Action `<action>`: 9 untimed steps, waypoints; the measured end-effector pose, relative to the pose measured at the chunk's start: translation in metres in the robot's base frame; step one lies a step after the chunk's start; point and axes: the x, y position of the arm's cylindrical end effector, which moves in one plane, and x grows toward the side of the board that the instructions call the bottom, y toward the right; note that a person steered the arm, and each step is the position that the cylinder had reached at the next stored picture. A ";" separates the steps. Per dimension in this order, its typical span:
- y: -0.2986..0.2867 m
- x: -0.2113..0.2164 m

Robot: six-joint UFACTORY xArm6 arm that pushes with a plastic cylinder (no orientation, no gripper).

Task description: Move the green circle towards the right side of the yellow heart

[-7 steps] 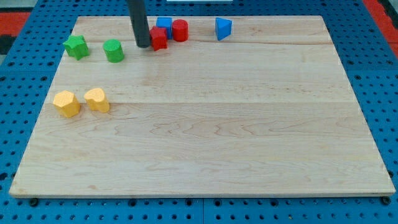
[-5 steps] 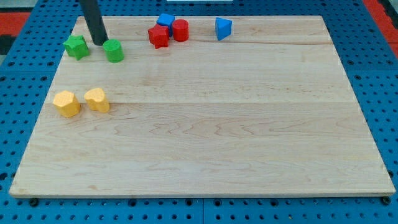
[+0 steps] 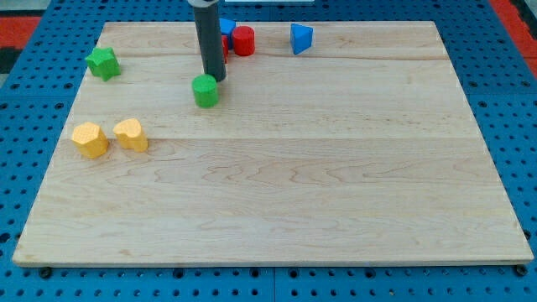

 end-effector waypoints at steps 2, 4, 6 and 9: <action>-0.007 0.018; -0.059 0.043; -0.038 -0.001; -0.046 0.050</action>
